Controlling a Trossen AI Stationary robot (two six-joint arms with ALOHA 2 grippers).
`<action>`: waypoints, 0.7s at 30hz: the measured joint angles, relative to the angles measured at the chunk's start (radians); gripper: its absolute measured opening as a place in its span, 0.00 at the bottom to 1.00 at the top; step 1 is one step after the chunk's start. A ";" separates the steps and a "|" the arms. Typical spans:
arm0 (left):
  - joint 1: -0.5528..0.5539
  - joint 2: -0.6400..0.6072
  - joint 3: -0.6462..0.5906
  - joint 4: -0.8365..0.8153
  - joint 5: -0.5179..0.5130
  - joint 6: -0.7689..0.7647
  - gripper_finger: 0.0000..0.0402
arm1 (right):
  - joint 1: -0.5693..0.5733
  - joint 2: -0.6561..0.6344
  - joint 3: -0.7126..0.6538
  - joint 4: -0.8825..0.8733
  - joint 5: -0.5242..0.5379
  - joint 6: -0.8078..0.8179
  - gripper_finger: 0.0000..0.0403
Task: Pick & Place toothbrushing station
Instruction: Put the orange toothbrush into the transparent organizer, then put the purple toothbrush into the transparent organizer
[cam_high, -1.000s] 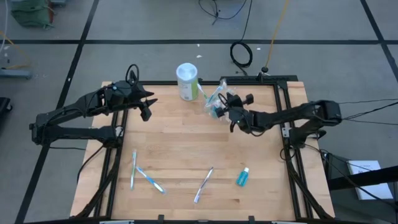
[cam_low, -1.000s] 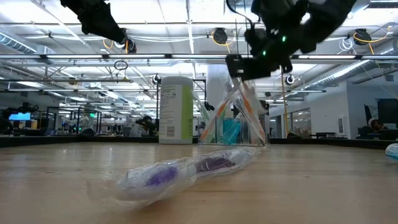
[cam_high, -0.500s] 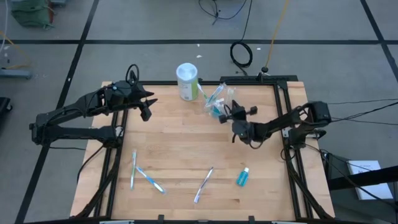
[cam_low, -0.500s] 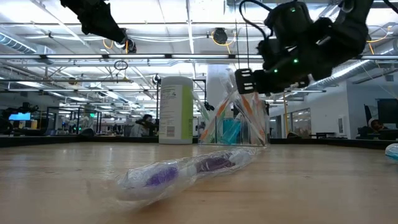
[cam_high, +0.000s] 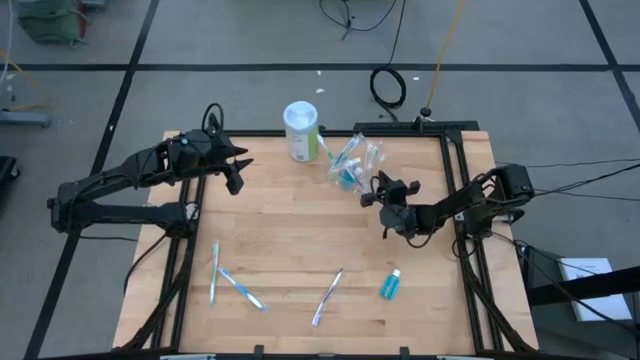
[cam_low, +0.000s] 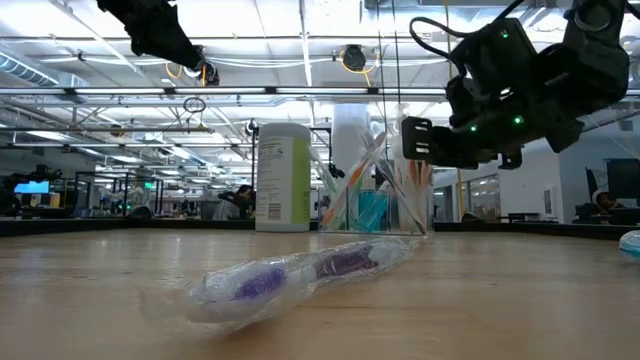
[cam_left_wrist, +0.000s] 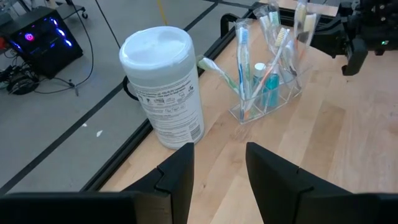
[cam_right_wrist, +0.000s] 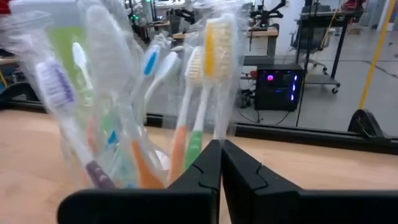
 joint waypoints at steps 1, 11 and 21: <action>0.000 0.000 0.000 0.000 0.000 0.000 0.37 | 0.000 0.000 -0.005 0.000 0.001 0.004 0.00; 0.000 0.000 0.000 -0.001 0.000 -0.004 0.37 | 0.000 0.000 -0.008 -0.003 -0.006 -0.002 0.03; -0.001 0.000 0.000 -0.061 0.063 -0.035 0.37 | 0.016 -0.136 -0.008 -0.003 -0.103 -0.152 0.23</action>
